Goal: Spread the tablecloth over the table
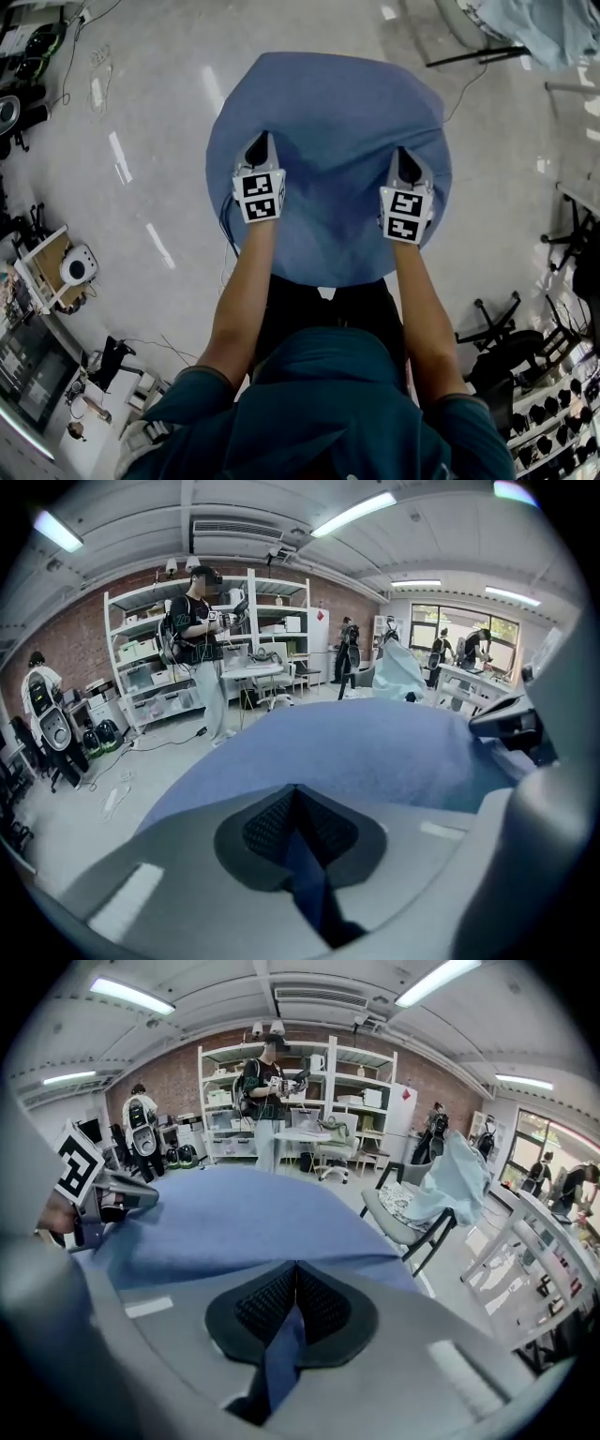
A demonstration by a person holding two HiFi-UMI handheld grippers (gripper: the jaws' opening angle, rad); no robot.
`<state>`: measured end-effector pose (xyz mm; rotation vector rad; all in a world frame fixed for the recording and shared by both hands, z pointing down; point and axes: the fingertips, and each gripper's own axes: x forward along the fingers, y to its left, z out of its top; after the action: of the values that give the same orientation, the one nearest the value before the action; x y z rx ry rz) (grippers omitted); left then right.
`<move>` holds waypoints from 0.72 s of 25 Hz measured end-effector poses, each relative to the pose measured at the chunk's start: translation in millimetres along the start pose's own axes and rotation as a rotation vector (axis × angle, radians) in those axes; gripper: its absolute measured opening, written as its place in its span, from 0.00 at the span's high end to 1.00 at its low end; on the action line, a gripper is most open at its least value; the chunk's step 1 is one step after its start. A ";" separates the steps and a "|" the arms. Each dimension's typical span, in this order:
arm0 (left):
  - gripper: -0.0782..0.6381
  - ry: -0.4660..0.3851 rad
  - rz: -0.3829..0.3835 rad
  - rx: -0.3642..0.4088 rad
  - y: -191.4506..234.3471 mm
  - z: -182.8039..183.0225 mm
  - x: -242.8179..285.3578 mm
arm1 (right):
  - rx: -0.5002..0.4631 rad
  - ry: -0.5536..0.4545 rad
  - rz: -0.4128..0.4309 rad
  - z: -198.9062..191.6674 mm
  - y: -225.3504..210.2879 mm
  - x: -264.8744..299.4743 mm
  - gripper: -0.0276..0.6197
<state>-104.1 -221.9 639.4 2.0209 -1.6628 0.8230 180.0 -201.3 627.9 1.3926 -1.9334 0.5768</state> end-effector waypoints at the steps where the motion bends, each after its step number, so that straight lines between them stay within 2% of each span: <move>1: 0.89 0.001 0.002 0.002 0.5 0.5 0.9 | -0.006 -0.002 0.040 5.9 6.1 1.8 0.94; 2: 0.89 0.003 0.006 0.004 0.8 0.8 1.9 | -0.007 0.004 0.098 9.7 15.2 3.5 0.93; 5: 0.89 0.010 0.019 0.011 2.0 1.1 3.1 | -0.022 0.058 0.265 6.9 49.5 5.4 0.70; 6: 0.89 0.007 0.023 0.024 1.6 1.4 2.7 | -0.040 0.084 0.283 3.3 57.4 6.7 0.68; 8: 0.89 0.002 0.029 0.052 0.0 1.9 1.8 | -0.085 0.117 0.261 -2.2 62.7 12.1 0.67; 11: 0.89 -0.009 0.016 0.045 0.0 3.2 0.0 | -0.128 0.115 0.215 -1.4 60.0 16.4 0.69; 12: 0.89 -0.016 0.003 0.041 -0.9 4.5 -1.0 | -0.139 0.116 0.212 -0.8 59.6 17.0 0.79; 13: 0.87 -0.023 -0.015 0.049 -3.8 6.5 -2.6 | -0.148 0.117 0.211 -0.7 59.2 17.7 0.94; 18: 0.63 -0.011 -0.152 0.197 -36.4 11.7 -12.2 | -0.125 0.106 0.209 4.4 54.3 23.3 0.94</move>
<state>-67.9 -212.5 625.0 2.2553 -1.4605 0.9543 123.0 -201.4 644.0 1.0698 -2.0059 0.6026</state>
